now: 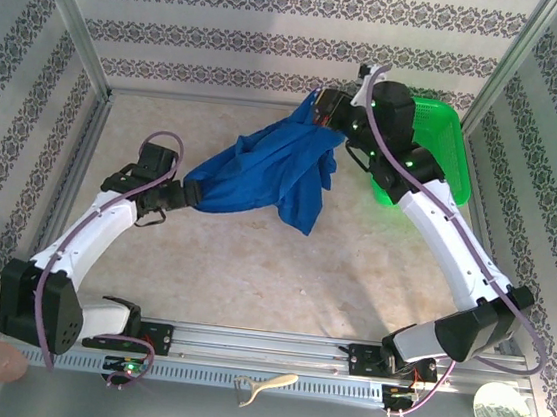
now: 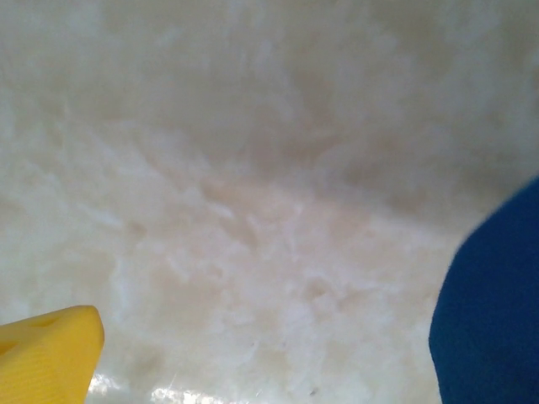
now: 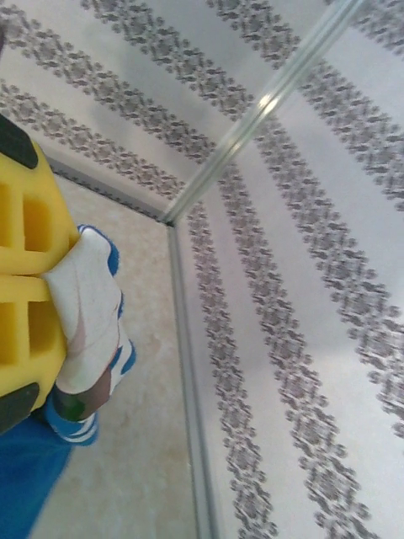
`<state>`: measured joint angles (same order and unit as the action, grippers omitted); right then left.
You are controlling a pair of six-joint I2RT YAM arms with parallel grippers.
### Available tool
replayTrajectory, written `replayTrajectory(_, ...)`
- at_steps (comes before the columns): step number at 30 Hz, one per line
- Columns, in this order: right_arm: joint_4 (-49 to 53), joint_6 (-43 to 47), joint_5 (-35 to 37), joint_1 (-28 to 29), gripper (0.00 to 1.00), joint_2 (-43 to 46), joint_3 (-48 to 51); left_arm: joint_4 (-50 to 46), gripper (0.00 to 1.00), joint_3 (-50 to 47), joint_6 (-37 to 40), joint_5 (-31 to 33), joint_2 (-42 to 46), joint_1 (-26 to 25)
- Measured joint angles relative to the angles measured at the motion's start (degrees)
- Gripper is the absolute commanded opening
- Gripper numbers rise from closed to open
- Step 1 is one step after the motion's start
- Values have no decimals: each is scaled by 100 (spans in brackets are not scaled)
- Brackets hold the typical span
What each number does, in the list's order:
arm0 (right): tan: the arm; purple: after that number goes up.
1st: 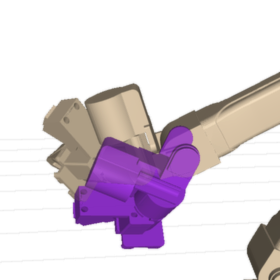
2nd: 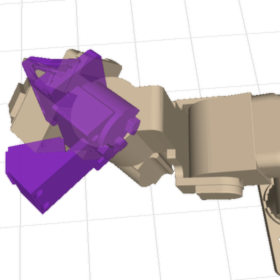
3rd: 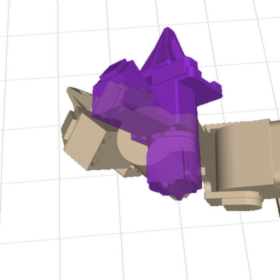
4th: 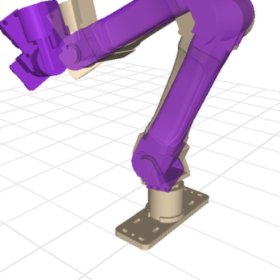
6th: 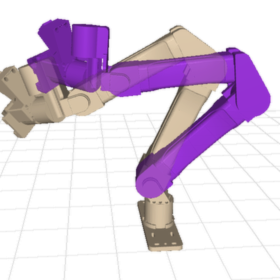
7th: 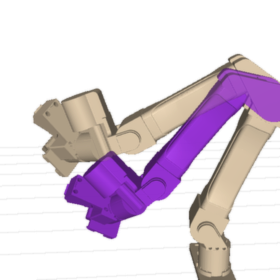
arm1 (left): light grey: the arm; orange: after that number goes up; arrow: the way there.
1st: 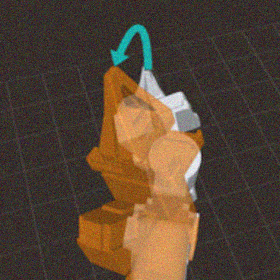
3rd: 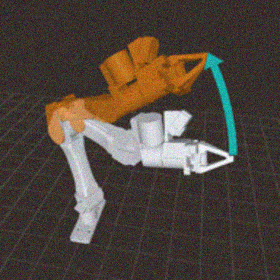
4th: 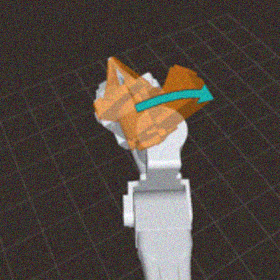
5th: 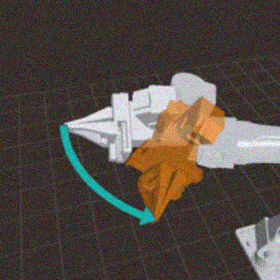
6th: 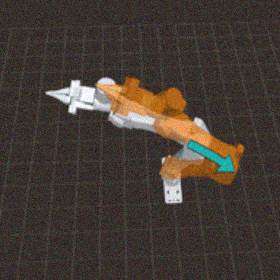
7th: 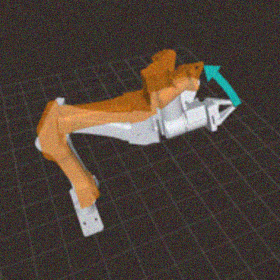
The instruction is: Fold the inside-out t-shirt
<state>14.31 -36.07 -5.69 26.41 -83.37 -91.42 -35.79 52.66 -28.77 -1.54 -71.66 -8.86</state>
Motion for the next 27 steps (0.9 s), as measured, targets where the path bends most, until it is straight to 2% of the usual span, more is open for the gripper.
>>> replayTrajectory(5,-28,39,39,35,0,-2,-166,-9,99,-127,48,-282,-28,0)
replayTrajectory(10,-216,17,35,146,0,-50,304,-223,99,76,243,-229,-339,37)
replayTrajectory(12,-208,9,7,98,0,-177,365,-247,99,92,293,-448,-573,120)
replayTrajectory(16,-149,-31,-105,-201,0,-352,304,-229,99,81,262,-1285,-750,393)
replayTrajectory(19,59,-81,-170,-570,0,-358,-98,2,100,50,170,-2068,-750,627)
replayTrajectory(23,-2,-125,-208,-1045,0,-323,-782,1086,100,-260,-302,-3720,-715,901)
replayTrajectory(27,-212,-153,-210,-999,0,-214,-715,2277,100,-330,-1049,-4927,-498,896)
